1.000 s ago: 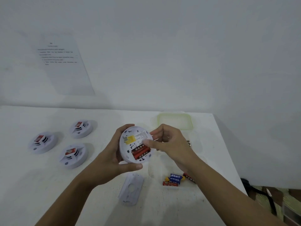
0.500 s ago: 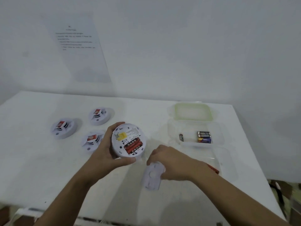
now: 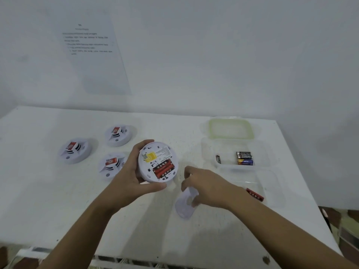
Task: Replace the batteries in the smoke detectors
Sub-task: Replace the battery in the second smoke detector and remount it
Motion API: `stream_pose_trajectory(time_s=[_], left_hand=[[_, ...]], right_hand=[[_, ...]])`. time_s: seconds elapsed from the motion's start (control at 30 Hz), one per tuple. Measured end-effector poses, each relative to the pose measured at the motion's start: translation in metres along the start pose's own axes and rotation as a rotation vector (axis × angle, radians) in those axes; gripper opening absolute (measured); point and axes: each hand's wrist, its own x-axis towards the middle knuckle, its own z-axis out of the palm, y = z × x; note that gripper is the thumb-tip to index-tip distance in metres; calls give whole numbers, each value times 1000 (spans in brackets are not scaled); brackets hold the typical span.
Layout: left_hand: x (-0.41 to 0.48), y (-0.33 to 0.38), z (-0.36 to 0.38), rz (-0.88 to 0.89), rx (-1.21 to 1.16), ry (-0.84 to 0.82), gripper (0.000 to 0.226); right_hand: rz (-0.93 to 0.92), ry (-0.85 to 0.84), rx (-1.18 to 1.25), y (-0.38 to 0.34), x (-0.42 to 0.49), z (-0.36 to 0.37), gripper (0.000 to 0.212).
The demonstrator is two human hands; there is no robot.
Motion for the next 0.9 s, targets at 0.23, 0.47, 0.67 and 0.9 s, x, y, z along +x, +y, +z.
stream_pose_trajectory(time_s=[0.23,0.47,0.67,0.9], left_hand=[[9,8,-4,13,-16,47,96],[17,14,3,18,-33,21,96],[26,18,12,58,-25,9,91],[35,17,9,103,-11,-4,88]], right_hand=[[132,367,367,16,-17,-40,13],[89,935,638,-10,-9,-56,10],[-53,1035,441,-22,9,-36,24],[-43,814,444,-23,14,-33,36]])
